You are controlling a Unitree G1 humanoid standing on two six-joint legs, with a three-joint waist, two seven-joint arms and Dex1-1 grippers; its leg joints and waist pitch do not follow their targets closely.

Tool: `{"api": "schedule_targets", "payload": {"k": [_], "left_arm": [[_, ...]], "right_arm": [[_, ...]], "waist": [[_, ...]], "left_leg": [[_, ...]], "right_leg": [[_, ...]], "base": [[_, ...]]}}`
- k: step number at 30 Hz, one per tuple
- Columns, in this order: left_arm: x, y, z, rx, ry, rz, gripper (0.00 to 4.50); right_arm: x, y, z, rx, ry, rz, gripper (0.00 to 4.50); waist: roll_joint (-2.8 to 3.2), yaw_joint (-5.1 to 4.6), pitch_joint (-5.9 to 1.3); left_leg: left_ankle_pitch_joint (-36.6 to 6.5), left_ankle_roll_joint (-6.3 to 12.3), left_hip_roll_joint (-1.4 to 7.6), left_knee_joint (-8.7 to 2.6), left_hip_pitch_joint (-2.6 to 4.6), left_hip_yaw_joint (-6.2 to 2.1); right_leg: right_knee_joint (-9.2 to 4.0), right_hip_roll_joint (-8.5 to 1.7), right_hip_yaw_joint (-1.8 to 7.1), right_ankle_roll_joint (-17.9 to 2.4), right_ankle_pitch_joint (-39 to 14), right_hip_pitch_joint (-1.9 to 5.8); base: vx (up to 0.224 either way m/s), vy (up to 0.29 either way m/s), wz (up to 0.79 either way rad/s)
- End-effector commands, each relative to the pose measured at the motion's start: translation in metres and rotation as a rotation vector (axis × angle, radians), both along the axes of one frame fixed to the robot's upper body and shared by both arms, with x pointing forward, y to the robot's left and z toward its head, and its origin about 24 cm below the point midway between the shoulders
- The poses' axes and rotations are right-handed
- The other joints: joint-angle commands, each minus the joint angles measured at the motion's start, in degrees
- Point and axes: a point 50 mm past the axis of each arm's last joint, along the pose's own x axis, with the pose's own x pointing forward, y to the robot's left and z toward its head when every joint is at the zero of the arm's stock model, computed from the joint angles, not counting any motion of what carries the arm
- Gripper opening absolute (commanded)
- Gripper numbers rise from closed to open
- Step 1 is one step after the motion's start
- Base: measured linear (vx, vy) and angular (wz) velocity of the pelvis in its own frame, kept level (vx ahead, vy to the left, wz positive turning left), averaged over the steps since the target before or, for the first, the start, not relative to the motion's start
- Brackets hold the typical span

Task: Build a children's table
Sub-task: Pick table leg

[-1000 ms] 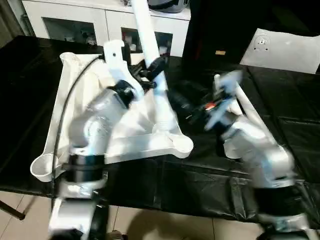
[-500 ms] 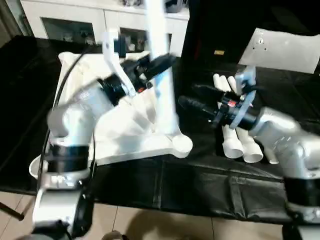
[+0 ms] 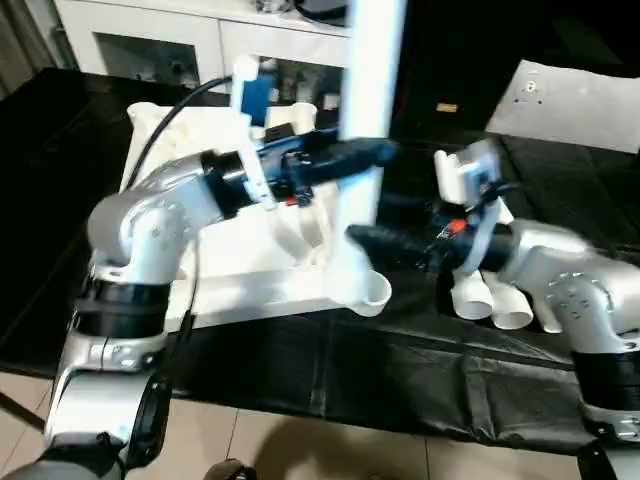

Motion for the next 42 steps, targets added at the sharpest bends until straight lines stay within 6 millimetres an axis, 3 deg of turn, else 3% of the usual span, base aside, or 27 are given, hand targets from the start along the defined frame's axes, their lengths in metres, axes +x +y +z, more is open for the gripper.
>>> {"api": "schedule_targets", "payload": {"k": [1, 9, 13, 14, 15, 18, 19, 22, 28, 30, 35, 42], "left_arm": [[-0.006, -0.006, 0.009, -0.008, -0.049, -0.06, 1.84], [-0.01, -0.01, 0.01, -0.007, -0.068, -0.116, 1.84], [-0.012, -0.014, 0.01, -0.011, -0.075, -0.139, 1.84], [-0.012, -0.016, 0.01, -0.007, -0.079, -0.143, 1.84], [-0.012, -0.017, 0.009, -0.004, -0.082, -0.145, 1.84], [-0.011, -0.018, 0.009, 0.001, -0.089, -0.137, 1.84], [-0.01, -0.018, 0.009, 0.003, -0.089, -0.12, 1.84], [-0.007, -0.017, 0.008, 0.003, -0.087, -0.091, 1.84], [-0.005, -0.019, 0.004, 0.026, -0.102, -0.039, 1.84], [-0.003, -0.021, 0.002, 0.029, -0.086, -0.003, 2.4], [0.006, -0.021, 0.0, 0.036, -0.084, 0.152, 2.88], [0.008, -0.025, -0.003, 0.065, -0.072, 0.349, 2.97]], "right_arm": [[-0.003, 0.003, 0.003, -0.014, -0.012, 0.027, 2.89], [-0.004, 0.008, -0.003, -0.031, 0.003, 0.054, 2.19], [-0.004, 0.009, -0.006, -0.04, 0.011, 0.065, 1.95], [-0.005, 0.01, -0.006, -0.039, 0.015, 0.073, 1.95], [-0.005, 0.01, -0.007, -0.039, 0.018, 0.079, 1.93], [-0.005, 0.012, -0.008, -0.044, 0.022, 0.082, 1.9], [-0.005, 0.012, -0.008, -0.045, 0.02, 0.08, 1.9], [-0.005, 0.012, -0.008, -0.042, 0.014, 0.07, 1.89], [-0.002, 0.013, -0.006, -0.018, -0.003, 0.025, 1.89], [-0.001, 0.013, -0.005, -0.014, -0.012, 0.004, 1.89], [0.003, 0.012, -0.002, -0.009, -0.033, -0.053, 1.89], [0.012, 0.013, -0.002, -0.01, -0.052, -0.158, 1.89]], "waist": [[-0.45, 0.06, -4.06], [-0.52, 0.08, -4.12], [-0.9, 0.06, -4.07], [-1.2, 0.03, -4.08], [-0.93, 0.1, -4.12], [-1.2, 0.0, -4.07], [-0.94, 0.02, -4.1], [-1.24, 0.01, -4.11], [-1.09, -0.06, -4.08], [-0.89, -0.05, -4.1], [-0.82, -0.08, -4.11], [-1.11, -0.2, -4.19]], "left_leg": [[-2.81, 2.66, 2.43, -3.25, 1.34, 0.02], [-2.59, 2.4, 2.47, -3.27, 1.35, -0.07], [-3.0, 2.17, 2.48, -3.27, 1.33, -0.02], [-3.05, 2.15, 2.5, -3.28, 1.36, 0.0], [-2.85, 2.06, 2.54, -3.26, 1.44, -0.04], [-2.52, 2.13, 2.53, -3.24, 1.4, -0.01], [-2.54, 2.06, 2.55, -3.22, 1.47, -0.04], [-2.74, 1.98, 2.52, -3.19, 1.39, -0.01], [-3.25, 1.72, 2.56, -3.19, 1.44, -0.05], [-3.24, 1.52, 2.56, -3.19, 1.41, -0.1], [-3.99, 0.94, 2.62, -3.23, 1.38, -0.22], [-3.1, 1.01, 2.52, -3.1, 1.29, -0.23]], "right_leg": [[-3.75, -3.53, 1.58, -14.69, 1.75, 2.67], [-3.66, -3.53, 1.53, -14.46, 1.67, 2.68], [-3.75, -3.55, 1.54, -14.46, 1.06, 2.66], [-3.74, -3.53, 1.52, -14.42, 0.84, 2.68], [-3.64, -3.59, 1.53, -14.45, 1.03, 2.63], [-3.61, -3.53, 1.55, -14.5, 1.86, 2.64], [-3.57, -3.56, 1.56, -14.59, 2.09, 2.6], [-3.65, -3.59, 1.61, -14.53, 1.96, 2.74], [-3.71, -3.54, 1.6, -14.45, 1.27, 2.62], [-3.62, -3.56, 1.6, -14.47, 1.5, 2.67], [-3.78, -3.55, 1.57, -14.24, 1.14, 2.69], [-3.65, -3.45, 1.57, -14.15, 2.92, 2.85]], "base": [[0.0, 0.0, 0.0], [0.0, 0.0, 0.0], [0.0, 0.0, 0.0], [0.0, 0.0, 0.0], [0.0, 0.0, 0.0], [0.0, 0.0, 0.0], [0.0, 0.0, 0.0], [0.0, 0.0, 0.0], [0.0, 0.0, 0.0], [0.0, 0.0, 0.0], [0.0, 0.0, 0.0], [0.0, 0.0, 0.0]]}}
